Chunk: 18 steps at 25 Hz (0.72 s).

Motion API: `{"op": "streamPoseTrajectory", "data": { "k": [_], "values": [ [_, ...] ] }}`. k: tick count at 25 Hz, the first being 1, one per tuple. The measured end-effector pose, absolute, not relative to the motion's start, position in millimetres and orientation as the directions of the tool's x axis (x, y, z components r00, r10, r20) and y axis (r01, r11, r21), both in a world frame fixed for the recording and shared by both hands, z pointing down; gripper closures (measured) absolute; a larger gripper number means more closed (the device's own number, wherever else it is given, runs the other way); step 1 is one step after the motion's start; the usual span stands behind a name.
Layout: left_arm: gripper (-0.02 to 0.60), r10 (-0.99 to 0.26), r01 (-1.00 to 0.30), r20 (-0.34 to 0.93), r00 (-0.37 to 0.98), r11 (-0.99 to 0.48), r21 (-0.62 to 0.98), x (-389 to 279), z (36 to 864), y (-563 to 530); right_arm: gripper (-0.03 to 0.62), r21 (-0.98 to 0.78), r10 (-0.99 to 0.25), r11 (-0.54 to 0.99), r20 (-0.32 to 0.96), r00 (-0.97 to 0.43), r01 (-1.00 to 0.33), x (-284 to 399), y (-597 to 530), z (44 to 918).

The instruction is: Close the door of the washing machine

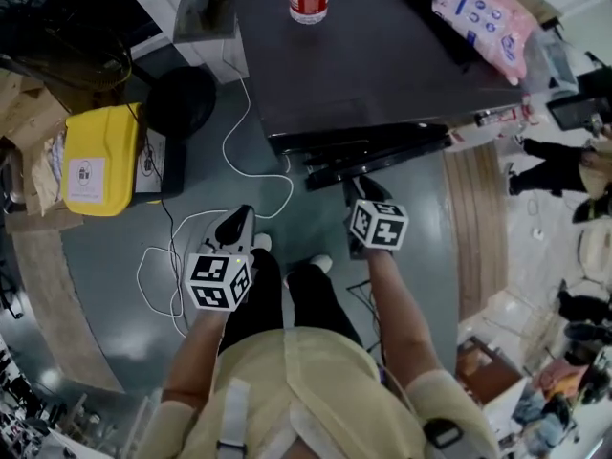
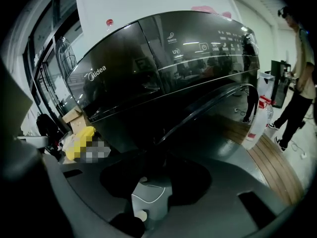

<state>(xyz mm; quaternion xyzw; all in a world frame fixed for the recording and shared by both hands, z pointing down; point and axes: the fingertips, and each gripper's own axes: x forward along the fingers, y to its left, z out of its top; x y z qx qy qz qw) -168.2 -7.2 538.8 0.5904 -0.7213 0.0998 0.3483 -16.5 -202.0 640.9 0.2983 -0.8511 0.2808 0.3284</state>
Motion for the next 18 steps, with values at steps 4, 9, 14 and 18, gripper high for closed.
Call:
{"op": "streamPoseTrajectory", "data": {
  "k": [4,9,14,18],
  "values": [
    [0.561,-0.778,-0.915,0.624,-0.077,0.304,0.266,-172.4,540.1,-1.6,0.462,-0.281,-0.323,0.669,0.724,-0.61,-0.688,-22.9,-206.5,641.0],
    [0.561,-0.774,-0.908,0.626,-0.092,0.322,0.266,-176.7,541.2,2.3,0.465,-0.279,-0.326,0.671,0.721,-0.611,-0.687,-28.7,-210.3,642.9],
    [0.561,-0.773,-0.905,0.626,-0.103,0.334,0.264,-181.1,540.5,1.9,0.465,-0.276,-0.339,0.666,0.715,-0.611,-0.693,-31.8,-214.7,643.9],
    [0.561,-0.77,-0.905,0.63,-0.102,0.336,0.263,-182.5,541.9,1.6,0.465,-0.278,-0.336,0.67,0.713,-0.615,-0.689,-33.1,-214.5,642.9]
  ]
}}
